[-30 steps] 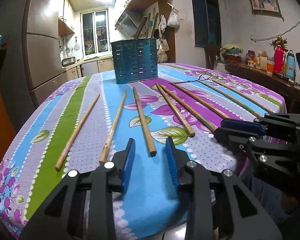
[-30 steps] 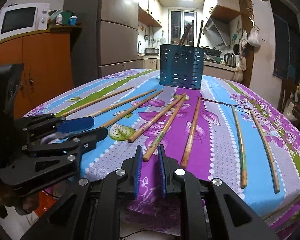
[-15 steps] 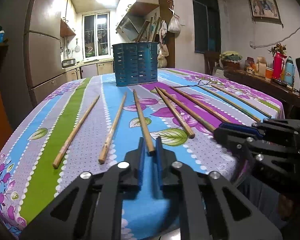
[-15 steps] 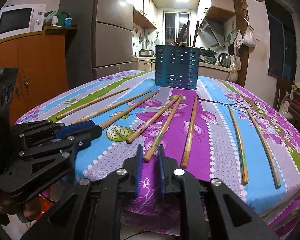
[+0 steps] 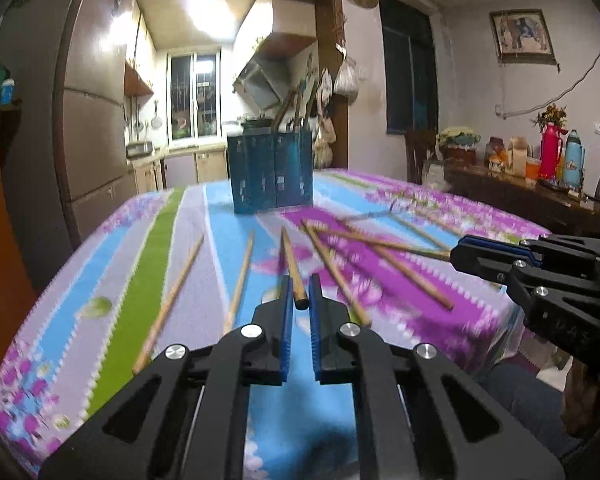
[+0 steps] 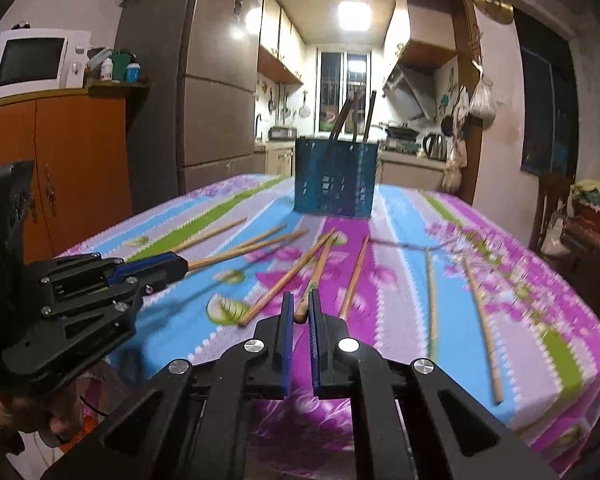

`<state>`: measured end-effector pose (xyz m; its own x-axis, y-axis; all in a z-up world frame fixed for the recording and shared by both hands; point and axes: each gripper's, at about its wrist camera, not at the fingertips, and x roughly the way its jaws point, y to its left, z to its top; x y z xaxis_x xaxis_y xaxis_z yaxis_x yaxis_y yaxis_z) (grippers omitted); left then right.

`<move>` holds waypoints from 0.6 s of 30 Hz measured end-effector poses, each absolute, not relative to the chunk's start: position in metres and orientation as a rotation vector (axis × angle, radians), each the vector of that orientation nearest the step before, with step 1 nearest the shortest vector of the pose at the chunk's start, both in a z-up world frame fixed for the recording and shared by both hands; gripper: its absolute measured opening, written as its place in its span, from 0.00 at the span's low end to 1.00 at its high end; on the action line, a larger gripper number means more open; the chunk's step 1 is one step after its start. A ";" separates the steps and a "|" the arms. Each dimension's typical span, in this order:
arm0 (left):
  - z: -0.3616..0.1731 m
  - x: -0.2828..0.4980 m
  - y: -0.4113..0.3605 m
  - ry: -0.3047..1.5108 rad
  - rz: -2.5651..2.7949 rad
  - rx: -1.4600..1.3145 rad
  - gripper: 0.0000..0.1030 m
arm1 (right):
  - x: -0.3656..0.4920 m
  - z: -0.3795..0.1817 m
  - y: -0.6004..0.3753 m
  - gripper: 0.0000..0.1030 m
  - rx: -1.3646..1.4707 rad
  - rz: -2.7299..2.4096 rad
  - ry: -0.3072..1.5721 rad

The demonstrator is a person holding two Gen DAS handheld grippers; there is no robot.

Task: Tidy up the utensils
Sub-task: 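Grasp a chopstick with the left tool while the right tool grasps another, then lower the left tool's chopstick into the holder while the right tool inserts its own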

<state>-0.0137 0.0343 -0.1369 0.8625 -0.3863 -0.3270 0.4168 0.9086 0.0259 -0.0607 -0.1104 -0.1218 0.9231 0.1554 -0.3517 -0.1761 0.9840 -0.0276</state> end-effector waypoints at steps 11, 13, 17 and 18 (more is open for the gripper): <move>-0.066 0.002 0.022 0.146 -0.412 0.101 0.05 | -0.051 -0.052 -0.129 0.07 -0.101 0.216 0.197; -0.052 0.007 0.020 0.118 -0.410 0.095 0.05 | -0.043 -0.039 -0.134 0.07 -0.096 0.232 0.182; -0.030 0.022 0.016 0.090 -0.422 0.078 0.05 | -0.019 -0.015 -0.147 0.07 -0.075 0.269 0.168; -0.025 0.029 0.014 0.089 -0.426 0.074 0.05 | -0.013 -0.011 -0.150 0.07 -0.070 0.273 0.166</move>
<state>0.0291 0.0138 -0.0250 0.9067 -0.4094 -0.1019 0.4159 0.9078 0.0533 -0.0126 -0.1502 -0.0107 0.9493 0.2625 -0.1729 -0.2740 0.9606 -0.0458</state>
